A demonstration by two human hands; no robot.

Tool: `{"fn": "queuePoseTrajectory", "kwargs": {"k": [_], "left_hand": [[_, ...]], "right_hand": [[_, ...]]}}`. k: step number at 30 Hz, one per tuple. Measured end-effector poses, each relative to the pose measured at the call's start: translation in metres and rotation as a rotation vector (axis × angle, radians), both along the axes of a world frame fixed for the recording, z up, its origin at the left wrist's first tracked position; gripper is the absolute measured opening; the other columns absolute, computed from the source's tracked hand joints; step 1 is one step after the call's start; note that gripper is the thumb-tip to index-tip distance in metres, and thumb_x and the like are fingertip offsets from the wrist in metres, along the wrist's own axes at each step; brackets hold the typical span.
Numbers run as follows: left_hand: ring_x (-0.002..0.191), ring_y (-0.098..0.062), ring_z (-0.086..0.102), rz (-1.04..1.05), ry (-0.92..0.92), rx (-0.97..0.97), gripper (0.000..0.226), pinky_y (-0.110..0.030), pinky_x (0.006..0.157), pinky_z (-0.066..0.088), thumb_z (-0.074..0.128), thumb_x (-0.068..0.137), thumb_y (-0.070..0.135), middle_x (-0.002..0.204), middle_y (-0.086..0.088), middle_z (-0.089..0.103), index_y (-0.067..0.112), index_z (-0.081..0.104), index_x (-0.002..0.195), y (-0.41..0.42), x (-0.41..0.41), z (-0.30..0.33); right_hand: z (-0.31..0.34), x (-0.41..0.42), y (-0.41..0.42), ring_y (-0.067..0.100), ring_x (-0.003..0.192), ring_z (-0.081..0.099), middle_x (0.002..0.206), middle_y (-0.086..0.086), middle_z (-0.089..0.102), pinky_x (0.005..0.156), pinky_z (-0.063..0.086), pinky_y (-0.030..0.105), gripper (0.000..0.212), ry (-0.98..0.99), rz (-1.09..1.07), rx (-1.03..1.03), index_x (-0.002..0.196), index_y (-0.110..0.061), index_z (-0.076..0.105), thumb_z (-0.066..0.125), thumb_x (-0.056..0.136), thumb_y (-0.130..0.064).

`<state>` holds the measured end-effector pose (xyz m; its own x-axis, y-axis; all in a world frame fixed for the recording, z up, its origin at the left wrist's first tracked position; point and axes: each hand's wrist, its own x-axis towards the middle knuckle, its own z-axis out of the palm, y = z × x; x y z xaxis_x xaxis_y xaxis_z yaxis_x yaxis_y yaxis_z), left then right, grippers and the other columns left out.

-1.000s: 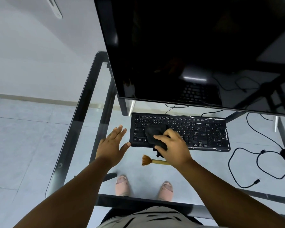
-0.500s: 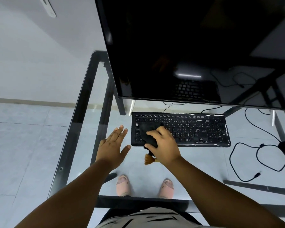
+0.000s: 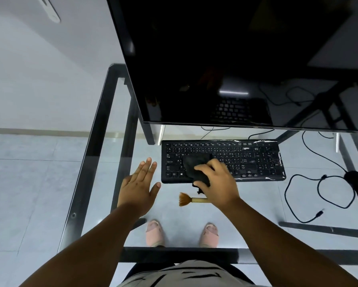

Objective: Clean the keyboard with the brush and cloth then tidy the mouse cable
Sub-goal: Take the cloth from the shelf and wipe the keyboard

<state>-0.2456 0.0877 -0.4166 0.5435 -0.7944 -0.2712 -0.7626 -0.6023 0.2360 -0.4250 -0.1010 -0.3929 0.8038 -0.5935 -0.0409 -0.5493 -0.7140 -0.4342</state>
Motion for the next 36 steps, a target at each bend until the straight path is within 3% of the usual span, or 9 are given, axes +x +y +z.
{"fn": "queuePoseTrajectory", "kwargs": {"k": [5, 9, 12, 17, 21, 24, 29, 36], "left_hand": [[0.145, -0.011, -0.019, 0.020, -0.022, 0.040, 0.070, -0.036, 0.119, -0.004, -0.010, 0.088, 0.059, 0.159, 0.010, -0.021, 0.033, -0.013, 0.153, 0.000, -0.007, -0.002], [0.146, -0.011, -0.018, 0.078, -0.003, 0.032, 0.072, -0.039, 0.121, -0.003, -0.015, 0.086, 0.055, 0.160, 0.010, -0.016, 0.031, -0.009, 0.154, -0.007, -0.014, 0.000], [0.148, -0.012, -0.006, 0.177, 0.056, -0.101, 0.075, -0.036, 0.120, -0.001, -0.006, 0.089, 0.057, 0.163, 0.006, 0.000, 0.025, 0.005, 0.156, -0.017, -0.020, 0.006], [0.149, -0.010, 0.004, 0.074, 0.066, -0.241, 0.080, -0.035, 0.121, 0.003, 0.018, 0.090, 0.067, 0.162, 0.006, 0.009, 0.021, 0.014, 0.155, -0.041, -0.027, 0.021], [0.148, -0.007, -0.008, -0.084, 0.053, -0.119, 0.115, -0.040, 0.122, 0.000, 0.043, 0.070, 0.087, 0.161, 0.010, -0.009, 0.024, 0.000, 0.156, -0.064, -0.028, 0.027], [0.146, -0.008, -0.018, -0.116, 0.030, -0.010, 0.135, -0.040, 0.122, -0.004, 0.058, 0.057, 0.087, 0.159, 0.011, -0.021, 0.024, -0.013, 0.154, -0.083, -0.032, 0.030], [0.146, -0.012, -0.021, -0.132, -0.001, 0.076, 0.142, -0.040, 0.121, -0.008, 0.068, 0.056, 0.079, 0.159, 0.008, -0.025, 0.023, -0.020, 0.151, -0.112, -0.038, 0.034], [0.149, -0.017, -0.009, -0.119, -0.047, 0.177, 0.144, -0.041, 0.121, -0.003, 0.076, 0.053, 0.072, 0.162, 0.004, -0.013, 0.021, -0.015, 0.153, -0.129, -0.037, 0.041]], "right_hand": [[-0.002, -0.007, 0.001, 0.026, 0.101, 0.050, 0.122, -0.001, 0.052, 0.084, 0.053, 0.039, 0.048, -0.052, -0.089, -0.024, 0.128, -0.028, 0.061, 0.075, 0.082, -0.029], [-0.001, 0.006, 0.013, 0.025, 0.107, 0.046, 0.130, -0.003, 0.052, 0.087, 0.051, 0.036, 0.049, -0.064, 0.087, -0.010, 0.133, -0.031, 0.058, 0.067, 0.087, -0.019], [0.002, -0.004, -0.002, 0.021, 0.108, 0.047, 0.128, -0.008, 0.053, 0.079, 0.055, 0.036, 0.051, -0.026, 0.200, -0.028, 0.126, -0.036, 0.062, 0.067, 0.083, -0.010], [-0.002, -0.060, -0.043, 0.022, 0.098, 0.047, 0.118, -0.007, 0.058, 0.076, 0.055, 0.037, 0.053, -0.060, 0.068, -0.123, 0.111, -0.035, 0.071, 0.065, 0.071, -0.001], [-0.002, -0.072, -0.056, 0.025, 0.097, 0.049, 0.115, -0.003, 0.058, 0.080, 0.054, 0.038, 0.046, -0.105, -0.036, -0.091, 0.113, -0.029, 0.070, 0.067, 0.074, -0.004], [-0.002, -0.059, -0.049, 0.026, 0.100, 0.051, 0.116, -0.001, 0.056, 0.086, 0.052, 0.038, 0.040, -0.128, 0.001, -0.015, 0.119, -0.025, 0.068, 0.072, 0.080, -0.015], [-0.002, -0.054, -0.048, 0.020, 0.101, 0.049, 0.115, -0.006, 0.053, 0.078, 0.055, 0.034, 0.041, -0.116, 0.101, 0.032, 0.119, -0.028, 0.064, 0.074, 0.080, -0.018], [-0.007, -0.114, -0.090, 0.024, 0.095, 0.051, 0.112, -0.002, 0.058, 0.081, 0.054, 0.037, 0.044, -0.124, -0.058, -0.024, 0.111, -0.023, 0.070, 0.073, 0.073, 0.000]]}}
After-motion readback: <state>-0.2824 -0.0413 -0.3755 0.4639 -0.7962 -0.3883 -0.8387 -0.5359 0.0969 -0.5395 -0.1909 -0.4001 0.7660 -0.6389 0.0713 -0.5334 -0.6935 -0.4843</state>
